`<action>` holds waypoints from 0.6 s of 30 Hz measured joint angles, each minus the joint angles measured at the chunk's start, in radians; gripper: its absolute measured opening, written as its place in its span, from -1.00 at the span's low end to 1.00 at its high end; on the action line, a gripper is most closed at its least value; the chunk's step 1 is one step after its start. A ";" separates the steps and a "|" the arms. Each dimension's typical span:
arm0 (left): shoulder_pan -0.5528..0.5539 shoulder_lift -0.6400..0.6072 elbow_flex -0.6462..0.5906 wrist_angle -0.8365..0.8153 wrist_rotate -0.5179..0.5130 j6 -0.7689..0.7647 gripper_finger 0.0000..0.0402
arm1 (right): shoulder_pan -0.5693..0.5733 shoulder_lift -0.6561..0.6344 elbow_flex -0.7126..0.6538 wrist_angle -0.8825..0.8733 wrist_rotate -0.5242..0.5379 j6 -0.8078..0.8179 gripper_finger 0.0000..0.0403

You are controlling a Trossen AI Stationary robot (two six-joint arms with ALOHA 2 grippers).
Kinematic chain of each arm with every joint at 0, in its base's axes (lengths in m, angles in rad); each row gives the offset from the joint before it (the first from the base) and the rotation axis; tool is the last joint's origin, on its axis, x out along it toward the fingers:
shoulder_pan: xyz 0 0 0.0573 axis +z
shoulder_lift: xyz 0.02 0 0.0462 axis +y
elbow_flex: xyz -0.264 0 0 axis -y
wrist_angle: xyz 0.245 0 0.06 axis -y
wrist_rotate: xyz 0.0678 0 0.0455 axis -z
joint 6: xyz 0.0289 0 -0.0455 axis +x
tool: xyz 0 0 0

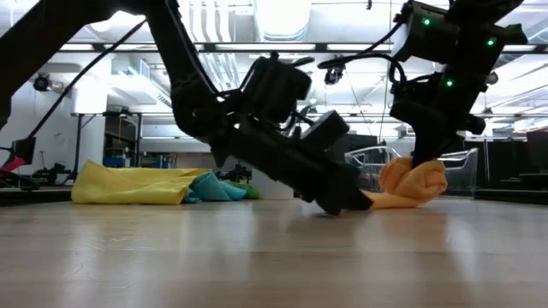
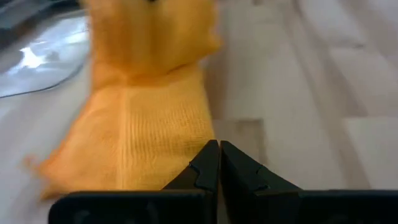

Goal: Roll microfiber towels into tight, uniform cylinder then place into a basket
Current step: Roll the orange microfiber cloth

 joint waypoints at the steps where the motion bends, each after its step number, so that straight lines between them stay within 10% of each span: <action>1: -0.007 0.007 0.013 -0.003 0.025 -0.004 -1.00 | 0.000 0.002 0.004 -0.007 -0.001 -0.003 -0.94; 18: 0.104 -0.099 0.059 -0.226 -0.086 0.298 -1.00 | 0.000 0.003 0.002 -0.012 -0.024 -0.020 -0.94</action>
